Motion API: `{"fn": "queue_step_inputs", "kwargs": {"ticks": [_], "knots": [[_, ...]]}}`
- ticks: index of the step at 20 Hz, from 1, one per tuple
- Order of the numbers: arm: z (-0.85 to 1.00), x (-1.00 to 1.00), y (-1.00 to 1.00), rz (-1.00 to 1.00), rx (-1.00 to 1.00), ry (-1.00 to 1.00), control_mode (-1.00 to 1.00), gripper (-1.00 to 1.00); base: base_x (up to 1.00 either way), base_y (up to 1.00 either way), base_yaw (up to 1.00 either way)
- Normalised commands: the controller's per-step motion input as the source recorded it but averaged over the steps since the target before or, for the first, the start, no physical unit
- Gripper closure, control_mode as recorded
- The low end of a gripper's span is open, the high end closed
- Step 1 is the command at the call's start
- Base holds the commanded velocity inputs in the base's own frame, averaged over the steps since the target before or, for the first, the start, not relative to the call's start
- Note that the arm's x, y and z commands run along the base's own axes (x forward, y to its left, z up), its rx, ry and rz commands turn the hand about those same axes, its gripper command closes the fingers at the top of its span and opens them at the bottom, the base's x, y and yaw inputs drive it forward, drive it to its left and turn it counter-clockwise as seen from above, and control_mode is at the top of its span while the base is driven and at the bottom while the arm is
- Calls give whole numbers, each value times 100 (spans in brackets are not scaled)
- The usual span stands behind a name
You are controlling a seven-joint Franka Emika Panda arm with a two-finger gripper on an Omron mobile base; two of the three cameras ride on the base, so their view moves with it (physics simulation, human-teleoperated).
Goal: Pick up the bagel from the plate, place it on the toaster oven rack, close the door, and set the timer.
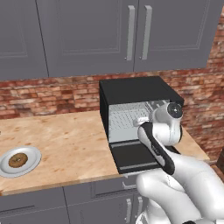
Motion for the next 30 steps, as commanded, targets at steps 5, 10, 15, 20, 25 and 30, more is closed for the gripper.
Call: {"fn": "queue_step_inputs", "kwargs": {"ticks": [5, 10, 15, 20, 25, 30], "knots": [[-10, 27, -1, 0, 2, 0, -100, -100, 0, 0, 0], [-25, 26, 0, 0, 0, 0, -100, -100, 0, 0, 0], [-24, 25, 0, 0, 0, -2, -100, -100, 0, 0, 0], [-8, 24, 0, 0, 0, 0, -100, -100, 0, 0, 0], [-5, 20, 0, 0, 0, 0, -100, -100, 0, 0, 0], [-15, 14, 0, 0, 0, 0, -100, -100, 0, 0, 0]]}}
